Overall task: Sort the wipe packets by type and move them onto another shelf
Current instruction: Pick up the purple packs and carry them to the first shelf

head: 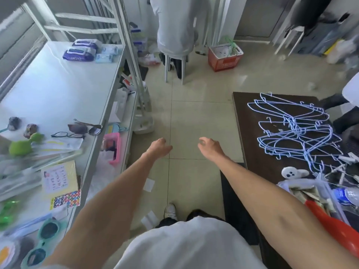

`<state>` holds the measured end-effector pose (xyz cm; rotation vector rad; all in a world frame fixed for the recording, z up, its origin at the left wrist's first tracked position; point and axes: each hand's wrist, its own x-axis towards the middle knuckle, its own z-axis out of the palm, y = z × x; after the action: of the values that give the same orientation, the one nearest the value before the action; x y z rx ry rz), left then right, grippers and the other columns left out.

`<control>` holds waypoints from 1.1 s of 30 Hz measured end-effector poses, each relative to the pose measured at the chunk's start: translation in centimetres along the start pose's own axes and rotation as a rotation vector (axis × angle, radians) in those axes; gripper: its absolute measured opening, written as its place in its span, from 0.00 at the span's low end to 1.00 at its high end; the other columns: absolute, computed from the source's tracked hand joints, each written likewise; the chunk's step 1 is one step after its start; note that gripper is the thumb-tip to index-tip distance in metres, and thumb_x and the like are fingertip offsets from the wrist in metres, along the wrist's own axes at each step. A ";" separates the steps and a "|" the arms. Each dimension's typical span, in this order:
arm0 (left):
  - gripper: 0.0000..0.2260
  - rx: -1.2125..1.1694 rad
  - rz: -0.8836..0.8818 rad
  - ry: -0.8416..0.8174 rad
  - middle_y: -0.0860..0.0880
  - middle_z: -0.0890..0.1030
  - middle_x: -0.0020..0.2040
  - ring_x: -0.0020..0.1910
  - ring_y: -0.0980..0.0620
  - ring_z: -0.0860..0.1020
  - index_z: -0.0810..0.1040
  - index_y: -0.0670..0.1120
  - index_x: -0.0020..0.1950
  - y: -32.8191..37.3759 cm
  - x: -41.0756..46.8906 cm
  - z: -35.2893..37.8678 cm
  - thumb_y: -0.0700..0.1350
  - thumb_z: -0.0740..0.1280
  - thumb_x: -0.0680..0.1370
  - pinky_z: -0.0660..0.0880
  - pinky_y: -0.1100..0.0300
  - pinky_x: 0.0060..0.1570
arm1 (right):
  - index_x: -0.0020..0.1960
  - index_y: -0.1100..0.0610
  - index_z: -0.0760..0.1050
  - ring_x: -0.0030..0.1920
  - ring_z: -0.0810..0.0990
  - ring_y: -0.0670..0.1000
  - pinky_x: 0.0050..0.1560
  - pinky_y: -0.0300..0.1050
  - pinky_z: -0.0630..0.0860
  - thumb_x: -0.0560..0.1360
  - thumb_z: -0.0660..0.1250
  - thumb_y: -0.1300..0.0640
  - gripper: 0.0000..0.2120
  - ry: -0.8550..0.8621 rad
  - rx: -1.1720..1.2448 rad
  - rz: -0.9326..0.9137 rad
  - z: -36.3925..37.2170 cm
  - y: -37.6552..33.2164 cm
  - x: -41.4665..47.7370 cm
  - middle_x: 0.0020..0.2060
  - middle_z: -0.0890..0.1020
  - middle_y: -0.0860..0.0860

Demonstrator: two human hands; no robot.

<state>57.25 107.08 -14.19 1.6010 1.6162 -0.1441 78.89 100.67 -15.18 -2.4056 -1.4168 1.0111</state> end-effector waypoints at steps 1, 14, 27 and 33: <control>0.23 -0.005 -0.005 -0.006 0.41 0.76 0.67 0.65 0.42 0.76 0.71 0.42 0.73 0.6 1.1 -0.8 0.49 0.64 0.80 0.74 0.52 0.63 | 0.74 0.51 0.73 0.67 0.76 0.61 0.67 0.50 0.74 0.80 0.60 0.51 0.22 -0.008 -0.003 0.003 -0.3 -0.6 1.3 0.67 0.80 0.58; 0.29 -0.206 -0.042 0.053 0.38 0.77 0.70 0.67 0.39 0.76 0.73 0.43 0.75 5.7 18.2 -10.0 0.53 0.64 0.75 0.75 0.49 0.66 | 0.74 0.48 0.73 0.65 0.79 0.60 0.66 0.51 0.76 0.79 0.58 0.48 0.24 -0.183 -0.038 -0.117 -3.6 -9.2 23.7 0.68 0.79 0.56; 0.16 -0.454 -0.307 0.336 0.42 0.82 0.62 0.59 0.43 0.80 0.79 0.42 0.65 8.2 26.3 -20.5 0.45 0.63 0.79 0.75 0.58 0.53 | 0.73 0.52 0.75 0.68 0.77 0.60 0.67 0.48 0.72 0.81 0.63 0.52 0.21 -0.374 -0.139 -0.421 -5.2 -26.5 40.0 0.68 0.80 0.56; 0.15 -0.584 -0.454 0.465 0.43 0.83 0.57 0.58 0.44 0.81 0.80 0.41 0.61 4.0 29.6 -24.3 0.43 0.63 0.78 0.74 0.57 0.55 | 0.73 0.51 0.74 0.68 0.77 0.59 0.67 0.47 0.72 0.81 0.63 0.52 0.21 -0.507 -0.218 -0.543 -2.1 -33.6 43.5 0.68 0.80 0.54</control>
<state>54.27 145.46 -14.85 0.8378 2.1093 0.4595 70.22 154.86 -18.41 -1.7555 -2.2839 1.4140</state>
